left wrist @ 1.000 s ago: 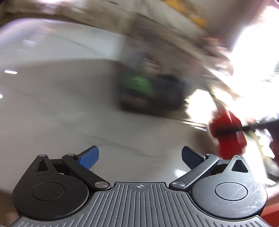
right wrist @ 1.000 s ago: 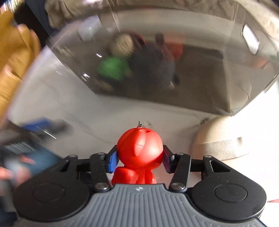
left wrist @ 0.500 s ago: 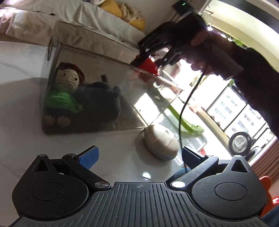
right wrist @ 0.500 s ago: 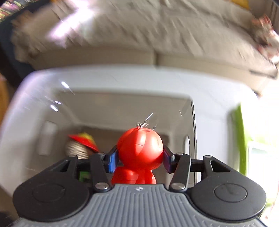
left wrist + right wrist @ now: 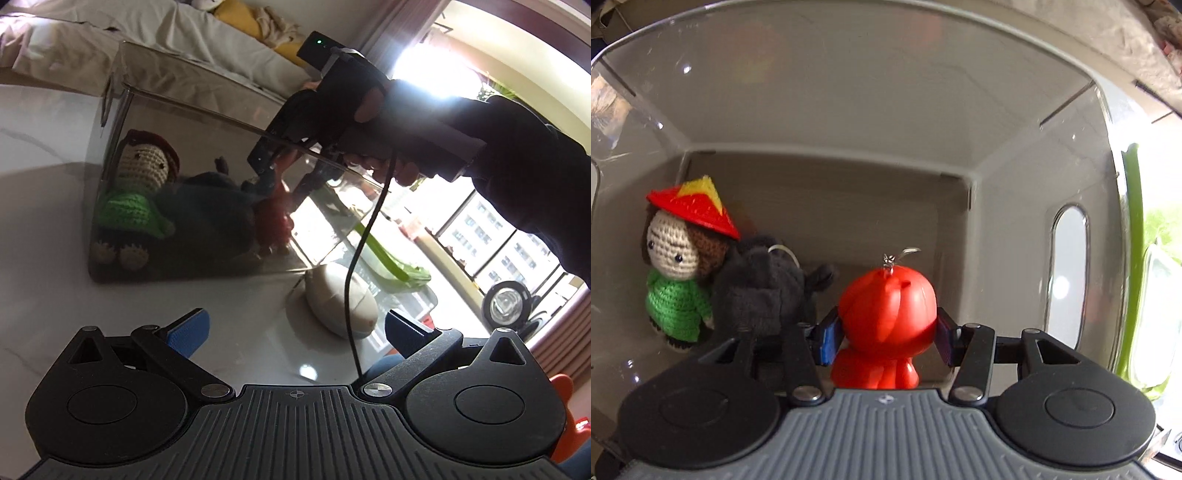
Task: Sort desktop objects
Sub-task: 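Carry the red figure over the bin and release it inside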
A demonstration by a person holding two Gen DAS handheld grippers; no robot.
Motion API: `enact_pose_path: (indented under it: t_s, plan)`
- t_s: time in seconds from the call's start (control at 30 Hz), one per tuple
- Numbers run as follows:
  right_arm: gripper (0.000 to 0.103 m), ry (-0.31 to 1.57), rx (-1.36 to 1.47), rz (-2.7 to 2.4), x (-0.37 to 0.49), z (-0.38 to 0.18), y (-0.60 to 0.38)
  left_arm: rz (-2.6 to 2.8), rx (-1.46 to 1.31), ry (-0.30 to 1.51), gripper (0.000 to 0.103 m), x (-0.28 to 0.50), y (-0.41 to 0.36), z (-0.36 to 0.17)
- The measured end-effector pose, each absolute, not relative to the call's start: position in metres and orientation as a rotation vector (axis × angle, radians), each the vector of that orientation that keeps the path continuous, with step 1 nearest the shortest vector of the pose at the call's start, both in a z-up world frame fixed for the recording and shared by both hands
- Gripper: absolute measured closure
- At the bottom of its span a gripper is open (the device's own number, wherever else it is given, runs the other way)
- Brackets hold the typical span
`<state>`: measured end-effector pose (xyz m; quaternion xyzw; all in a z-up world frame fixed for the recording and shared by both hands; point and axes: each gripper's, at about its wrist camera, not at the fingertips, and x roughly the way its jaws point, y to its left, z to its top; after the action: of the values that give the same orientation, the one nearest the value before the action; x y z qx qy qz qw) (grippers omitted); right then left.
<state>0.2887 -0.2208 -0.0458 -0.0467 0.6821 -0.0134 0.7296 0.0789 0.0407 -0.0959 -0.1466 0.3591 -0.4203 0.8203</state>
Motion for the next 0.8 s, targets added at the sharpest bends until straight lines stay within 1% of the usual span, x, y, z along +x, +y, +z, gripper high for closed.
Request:
enact_pose_path:
  t_s: [0.07, 0.13, 0.23, 0.33, 0.43, 0.5, 0.57, 0.67, 0.77, 0.8]
  plan:
    - [0.043, 1.479, -0.104, -0.027, 0.284, -0.04, -0.223, -0.892, -0.321, 0.765, 0.0, 0.08, 0.041, -0.096]
    - [0.043, 1.44, -0.103, -0.021, 0.277, -0.026, -0.227, -0.885, -0.327, 0.763, 0.0, 0.08, 0.043, -0.096]
    - [0.043, 1.333, -0.023, 0.01, 0.257, 0.013, -0.243, -0.859, -0.322, 0.756, 0.0, 0.08, 0.045, -0.095]
    - [0.039, 1.209, 0.129, 0.086, 0.224, 0.056, -0.268, -0.84, -0.309, 0.745, 0.0, 0.078, 0.046, -0.091]
    - [0.033, 1.071, 0.213, 0.155, 0.176, 0.089, -0.297, -0.824, -0.293, 0.734, 0.0, 0.074, 0.045, -0.075]
    - [0.024, 0.988, 0.208, 0.162, 0.142, 0.098, -0.314, -0.81, -0.286, 0.732, 0.0, 0.071, 0.041, -0.054]
    - [0.023, 0.945, 0.18, 0.171, 0.113, 0.094, -0.327, -0.758, -0.284, 0.794, 0.0, 0.077, 0.028, -0.04]
    - [0.023, 0.957, 0.175, 0.163, 0.105, 0.061, -0.358, -0.676, -0.28, 0.887, 0.0, 0.085, 0.009, -0.02]
    - [0.025, 1.001, 0.288, 0.147, 0.098, 0.015, -0.384, -0.593, -0.276, 0.978, 0.0, 0.093, -0.011, 0.0]
    - [0.027, 1.014, 0.352, 0.141, 0.098, -0.001, -0.393, -0.621, -0.358, 1.028, 0.0, 0.097, -0.015, -0.013]
